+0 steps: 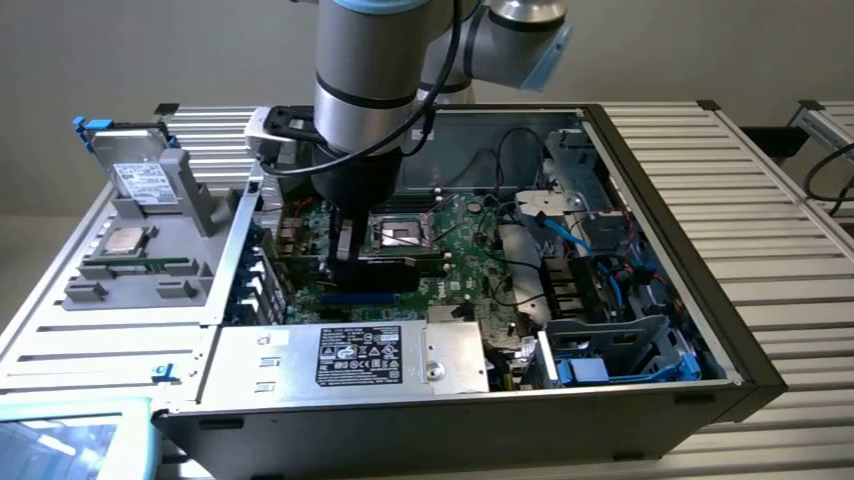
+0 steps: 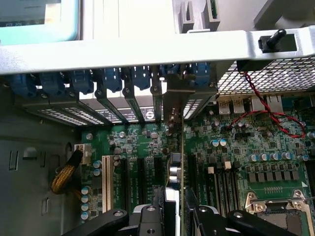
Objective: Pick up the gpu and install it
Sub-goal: 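Insert the gpu into the slot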
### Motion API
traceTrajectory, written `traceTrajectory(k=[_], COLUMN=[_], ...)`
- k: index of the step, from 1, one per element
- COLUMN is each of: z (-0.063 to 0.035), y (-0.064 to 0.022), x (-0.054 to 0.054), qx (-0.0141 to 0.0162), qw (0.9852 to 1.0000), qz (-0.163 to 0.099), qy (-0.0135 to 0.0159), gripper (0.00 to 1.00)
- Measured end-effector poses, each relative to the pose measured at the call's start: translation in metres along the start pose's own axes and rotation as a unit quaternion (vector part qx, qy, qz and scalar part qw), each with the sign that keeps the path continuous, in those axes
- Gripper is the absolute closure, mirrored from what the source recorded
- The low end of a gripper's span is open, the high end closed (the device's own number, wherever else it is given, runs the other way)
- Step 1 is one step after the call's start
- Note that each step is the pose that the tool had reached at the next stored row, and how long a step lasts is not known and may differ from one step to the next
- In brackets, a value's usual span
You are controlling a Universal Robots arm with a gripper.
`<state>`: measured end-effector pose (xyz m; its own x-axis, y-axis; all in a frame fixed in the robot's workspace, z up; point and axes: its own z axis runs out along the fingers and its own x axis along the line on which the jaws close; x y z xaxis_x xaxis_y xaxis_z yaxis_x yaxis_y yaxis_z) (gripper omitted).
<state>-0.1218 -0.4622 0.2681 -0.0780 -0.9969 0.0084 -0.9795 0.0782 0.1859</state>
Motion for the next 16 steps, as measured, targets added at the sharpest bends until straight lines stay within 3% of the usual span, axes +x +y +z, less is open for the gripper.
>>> traceTrajectory(k=[5,9,13,16], z=[-0.0005,-0.0006,-0.0028,-0.0031], y=[-0.0013,-0.0028,-0.0146,-0.0167], x=[0.0,0.0,0.002,0.001], qx=[-0.0034,-0.0082,-0.0106,-0.011], qw=[1.0,1.0,0.9999,0.9999], qz=[0.001,0.001,0.001,0.001], qy=[0.0027,0.0034,0.0035,0.0035], gripper=[0.72,0.72,0.72,0.72])
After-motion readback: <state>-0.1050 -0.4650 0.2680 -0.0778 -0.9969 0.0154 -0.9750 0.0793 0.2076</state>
